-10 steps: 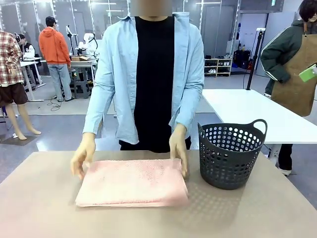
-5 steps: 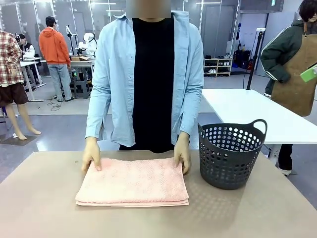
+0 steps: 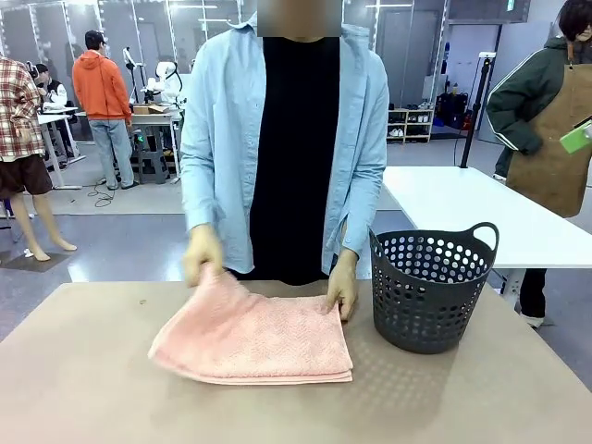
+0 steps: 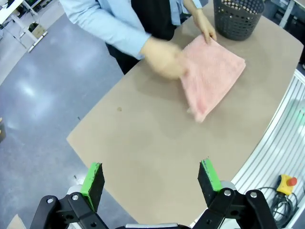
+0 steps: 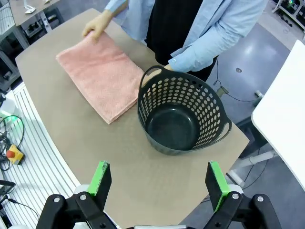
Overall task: Fold the towel.
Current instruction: Release the end of the 100 cm Hotel Towel you were holding, then pick up the 100 cm Hotel Towel and place it on the left side of the table.
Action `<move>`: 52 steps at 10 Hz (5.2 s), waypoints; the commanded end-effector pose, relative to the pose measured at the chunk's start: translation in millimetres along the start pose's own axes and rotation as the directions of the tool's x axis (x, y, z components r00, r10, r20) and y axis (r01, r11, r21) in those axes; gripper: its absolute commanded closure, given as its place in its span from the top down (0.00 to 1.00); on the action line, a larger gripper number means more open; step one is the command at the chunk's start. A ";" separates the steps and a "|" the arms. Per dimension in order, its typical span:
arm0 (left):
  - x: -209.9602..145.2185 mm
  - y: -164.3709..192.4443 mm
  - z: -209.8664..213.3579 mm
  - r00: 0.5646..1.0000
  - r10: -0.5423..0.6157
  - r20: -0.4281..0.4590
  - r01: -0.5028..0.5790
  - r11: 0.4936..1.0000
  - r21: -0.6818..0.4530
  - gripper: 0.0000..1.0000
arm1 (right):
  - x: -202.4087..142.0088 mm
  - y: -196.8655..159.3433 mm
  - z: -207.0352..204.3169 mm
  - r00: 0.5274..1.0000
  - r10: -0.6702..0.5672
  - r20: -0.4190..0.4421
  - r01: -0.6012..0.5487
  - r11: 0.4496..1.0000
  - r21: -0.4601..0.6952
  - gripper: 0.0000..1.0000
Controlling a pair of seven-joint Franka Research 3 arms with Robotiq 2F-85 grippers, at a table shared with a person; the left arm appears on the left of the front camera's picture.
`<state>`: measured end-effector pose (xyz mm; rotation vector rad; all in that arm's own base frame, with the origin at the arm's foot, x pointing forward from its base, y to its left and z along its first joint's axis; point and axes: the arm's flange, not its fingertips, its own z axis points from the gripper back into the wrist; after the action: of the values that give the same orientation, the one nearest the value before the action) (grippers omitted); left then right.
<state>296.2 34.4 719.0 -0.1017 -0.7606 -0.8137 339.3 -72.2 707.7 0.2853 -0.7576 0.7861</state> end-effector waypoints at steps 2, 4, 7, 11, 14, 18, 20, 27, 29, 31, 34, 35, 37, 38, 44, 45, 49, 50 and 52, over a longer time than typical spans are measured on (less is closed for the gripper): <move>1.7 -1.7 4.2 1.000 0.017 -0.011 -0.017 1.000 0.012 1.00 | 2.0 -0.1 1.2 1.000 -0.022 -0.007 0.022 1.000 -0.008 1.00; 1.7 -1.7 4.2 1.000 0.017 -0.011 -0.017 1.000 0.012 1.00 | 2.0 -0.1 1.2 1.000 -0.022 -0.007 0.022 1.000 -0.008 1.00; 1.7 -1.7 4.2 1.000 0.017 -0.011 -0.017 1.000 0.012 1.00 | 2.0 -0.1 1.2 1.000 -0.022 -0.007 0.022 1.000 -0.008 1.00; 1.7 -1.7 4.2 1.000 0.017 -0.011 -0.017 1.000 0.012 1.00 | 2.0 -0.1 1.2 1.000 -0.022 -0.007 0.022 1.000 -0.008 1.00; 1.7 -1.7 4.2 1.000 0.017 -0.011 -0.017 1.000 0.012 1.00 | 2.0 -0.1 1.2 1.000 -0.022 -0.007 0.022 1.000 -0.008 1.00; 1.7 -1.7 4.2 1.000 0.017 -0.011 -0.017 1.000 0.012 1.00 | 2.0 -0.1 1.2 1.000 -0.022 -0.007 0.022 1.000 -0.008 1.00; 1.7 -1.7 4.2 1.000 0.017 -0.011 -0.017 1.000 0.012 1.00 | 2.0 -0.1 1.2 1.000 -0.022 -0.007 0.022 1.000 -0.008 1.00; 1.7 -1.7 4.2 1.000 0.017 -0.011 -0.017 1.000 0.012 1.00 | 2.0 -0.1 1.2 1.000 -0.022 -0.007 0.022 1.000 -0.008 1.00; 1.7 -1.7 4.2 1.000 0.017 -0.011 -0.017 1.000 0.012 1.00 | 2.0 -0.1 1.2 1.000 -0.022 -0.007 0.022 1.000 -0.008 1.00; 1.7 -1.7 4.2 1.000 0.017 -0.011 -0.017 1.000 0.012 1.00 | 2.0 -0.1 1.2 1.000 -0.022 -0.007 0.022 1.000 -0.008 1.00; 1.7 -1.7 4.2 1.000 0.017 -0.011 -0.017 1.000 0.012 1.00 | 2.0 -0.1 1.2 1.000 -0.022 -0.007 0.022 1.000 -0.008 1.00; 1.7 -1.7 4.2 1.000 0.017 -0.011 -0.017 1.000 0.012 1.00 | 2.0 -0.1 1.2 1.000 -0.022 -0.007 0.022 1.000 -0.008 1.00; 1.7 -1.7 4.2 1.000 0.017 -0.011 -0.017 1.000 0.012 1.00 | 2.0 -0.1 1.2 1.000 -0.022 -0.007 0.022 1.000 -0.008 1.00; 1.7 -1.7 4.2 1.000 0.017 -0.011 -0.017 1.000 0.012 1.00 | 2.0 -0.1 1.2 1.000 -0.022 -0.007 0.022 1.000 -0.008 1.00; 1.7 -1.7 4.2 1.000 0.017 -0.011 -0.017 1.000 0.012 1.00 | 2.0 -0.1 1.2 1.000 -0.022 -0.007 0.022 1.000 -0.008 1.00; 1.7 -1.7 4.2 1.000 0.017 -0.011 -0.017 1.000 0.012 1.00 | 2.0 -0.1 1.2 1.000 -0.022 -0.007 0.022 1.000 -0.008 1.00; 4.7 5.2 -64.4 0.985 0.174 -0.017 -0.175 0.977 -0.119 1.00 | 2.0 -0.1 1.2 1.000 -0.022 -0.007 0.022 1.000 -0.008 1.00; -0.5 2.7 -84.2 0.962 0.272 -0.033 -0.274 0.953 -0.133 1.00 | 2.0 -0.1 1.2 1.000 -0.022 -0.007 0.022 1.000 -0.008 1.00; -14.0 -6.9 -130.0 0.926 0.375 -0.044 -0.377 0.910 -0.173 1.00 | 2.0 -0.1 1.2 1.000 -0.022 -0.007 0.022 1.000 -0.008 1.00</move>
<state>358.1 2.6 624.3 -0.3589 -0.5915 -0.5762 339.2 -72.3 708.0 0.2833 -0.7552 0.7832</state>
